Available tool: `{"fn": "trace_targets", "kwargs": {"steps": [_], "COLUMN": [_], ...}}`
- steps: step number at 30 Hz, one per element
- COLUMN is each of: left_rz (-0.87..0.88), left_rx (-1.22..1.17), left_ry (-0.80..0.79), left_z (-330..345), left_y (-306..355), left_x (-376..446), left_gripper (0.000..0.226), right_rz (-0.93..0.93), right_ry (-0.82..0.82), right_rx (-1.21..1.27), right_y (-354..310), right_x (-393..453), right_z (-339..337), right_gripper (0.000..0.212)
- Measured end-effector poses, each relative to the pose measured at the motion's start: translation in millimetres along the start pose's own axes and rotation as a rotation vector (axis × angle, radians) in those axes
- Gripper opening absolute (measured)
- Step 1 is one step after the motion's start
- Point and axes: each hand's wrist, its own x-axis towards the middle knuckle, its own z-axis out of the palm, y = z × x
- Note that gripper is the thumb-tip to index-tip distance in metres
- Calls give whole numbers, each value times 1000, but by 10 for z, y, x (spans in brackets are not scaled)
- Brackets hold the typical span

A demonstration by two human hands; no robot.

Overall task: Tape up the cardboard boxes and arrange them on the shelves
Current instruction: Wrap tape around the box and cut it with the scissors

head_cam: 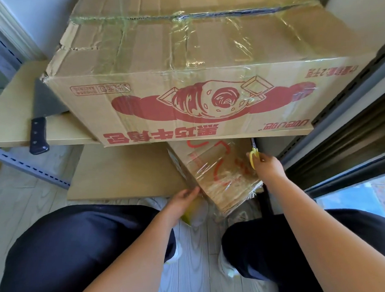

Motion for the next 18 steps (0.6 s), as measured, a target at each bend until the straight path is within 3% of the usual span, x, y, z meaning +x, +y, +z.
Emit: {"fn": "trace_targets", "kwargs": {"steps": [6,11,15,18], "left_rz": [-51,-258,-363,-379], "left_rx": [17,-109,-123,-290], "left_ry": [-15,-59,90,275], "left_z": [7,-97,-338,-522], "left_y": [24,50,-122,-169], "left_x": [105,-50,-172,-383], "left_gripper": [50,42,23,22], "right_rz": [35,4,-117,-245], "right_ry": [44,52,2,-152], "right_rx": [76,173,192,65], "right_y": [-5,-227,-515,-619], "right_x": [70,-62,-379,-747], "right_z": [8,11,155,590], "right_gripper": [43,37,43,37]}}
